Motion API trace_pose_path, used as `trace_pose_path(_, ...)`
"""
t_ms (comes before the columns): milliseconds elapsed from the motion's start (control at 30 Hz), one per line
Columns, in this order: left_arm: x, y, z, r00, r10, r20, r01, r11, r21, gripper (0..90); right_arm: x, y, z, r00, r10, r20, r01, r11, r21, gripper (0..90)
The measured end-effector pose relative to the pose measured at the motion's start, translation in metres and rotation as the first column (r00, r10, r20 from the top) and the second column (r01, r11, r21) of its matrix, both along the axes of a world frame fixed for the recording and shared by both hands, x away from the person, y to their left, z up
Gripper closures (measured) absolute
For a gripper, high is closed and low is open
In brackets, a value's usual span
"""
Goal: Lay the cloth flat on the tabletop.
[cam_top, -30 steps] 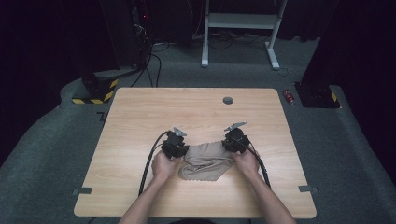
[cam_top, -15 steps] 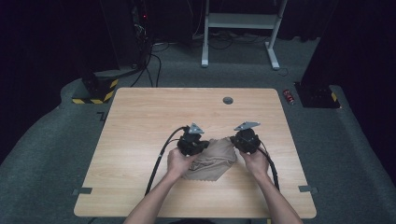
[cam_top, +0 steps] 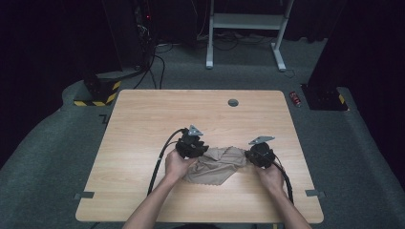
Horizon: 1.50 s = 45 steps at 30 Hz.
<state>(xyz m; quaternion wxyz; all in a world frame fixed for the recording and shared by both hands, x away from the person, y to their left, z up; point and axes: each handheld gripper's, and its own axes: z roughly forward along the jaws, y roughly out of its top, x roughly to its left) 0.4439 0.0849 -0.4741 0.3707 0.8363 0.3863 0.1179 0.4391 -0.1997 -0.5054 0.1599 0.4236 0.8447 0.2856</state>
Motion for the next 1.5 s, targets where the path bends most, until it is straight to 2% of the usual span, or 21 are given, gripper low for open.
trace_pose_path(133, 0.014, -0.010, -0.013, 0.9987, 0.016, -0.048, -0.015, 0.9997, 0.017, 62.8, 0.001, 0.001, -0.001, 1.0000, 0.004, 0.003, -0.004, 1.0000, -0.003, 89.0)
trace_pose_path(233, 0.021, -0.021, -0.019, 0.9980, -0.001, -0.062, 0.003, 0.9996, 0.029, 62.4, 0.001, 0.000, -0.001, 1.0000, 0.000, 0.001, 0.000, 1.0000, -0.005, 89.0)
trace_pose_path(267, 0.022, -0.023, -0.020, 0.9984, -0.006, -0.056, 0.008, 0.9995, 0.032, 62.9, 0.001, 0.000, 0.000, 1.0000, -0.002, -0.001, 0.002, 1.0000, -0.004, 89.0)
trace_pose_path(400, 0.027, -0.032, -0.024, 0.9981, -0.002, -0.062, 0.004, 0.9991, 0.043, 64.6, 0.001, 0.000, -0.001, 1.0000, 0.000, 0.002, 0.000, 1.0000, -0.005, 89.0)
trace_pose_path(467, 0.028, -0.036, -0.028, 0.9980, -0.007, -0.064, 0.013, 0.9958, 0.091, 66.7, 0.002, 0.000, -0.001, 1.0000, 0.002, 0.003, -0.002, 1.0000, -0.007, 89.0)
trace_pose_path(533, 0.029, -0.039, -0.031, 0.9978, -0.014, -0.064, 0.022, 0.9922, 0.122, 69.5, 0.002, 0.001, -0.001, 1.0000, 0.002, 0.003, -0.002, 1.0000, -0.009, 89.0)
trace_pose_path(733, 0.030, -0.037, -0.029, 0.9987, -0.003, -0.050, 0.009, 0.9922, 0.124, 84.2, 0.002, 0.001, -0.001, 1.0000, -0.001, 0.009, 0.001, 0.9999, -0.012, 89.1)
trace_pose_path(833, 0.029, -0.032, -0.025, 0.9988, 0.004, -0.048, 0.001, 0.9953, 0.097, 88.6, 0.002, 0.001, -0.001, 0.9999, -0.003, 0.013, 0.003, 0.9999, -0.011, 89.1)
trace_pose_path(900, 0.029, -0.029, -0.023, 0.9988, -0.002, -0.049, 0.007, 0.9943, 0.107, 89.1, 0.002, 0.001, 0.000, 0.9999, -0.003, 0.011, 0.003, 0.9999, -0.012, 89.1)
trace_pose_path(967, 0.028, -0.028, -0.023, 0.9995, 0.001, -0.032, 0.003, 0.9921, 0.125, 89.3, 0.003, 0.001, 0.000, 0.9998, 0.003, 0.018, -0.003, 0.9998, -0.020, 89.1)
trace_pose_path(1067, 0.028, -0.023, -0.021, 0.9993, 0.033, -0.015, -0.032, 0.9937, 0.107, 89.4, 0.003, 0.001, 0.003, 0.9997, 0.000, 0.026, 0.000, 0.9999, -0.013, 89.1)
trace_pose_path(1233, 0.023, -0.006, -0.012, 0.9955, 0.079, 0.054, -0.083, 0.9922, 0.093, 89.4, 0.003, 0.000, 0.012, 0.9982, -0.005, 0.059, 0.005, 1.0000, 0.003, 89.4)
trace_pose_path(1333, 0.021, 0.009, -0.007, 0.9874, 0.125, 0.097, -0.133, 0.9875, 0.084, 89.4, 0.006, -0.001, 0.019, 0.9973, -0.011, 0.073, 0.011, 0.9999, 0.006, 89.5)
trace_pose_path(1500, 0.024, 0.026, -0.001, 0.9727, 0.182, 0.144, -0.192, 0.9793, 0.062, 89.5, 0.018, 0.003, 0.030, 0.9948, -0.023, 0.099, 0.022, 0.9997, 0.009, 89.7)
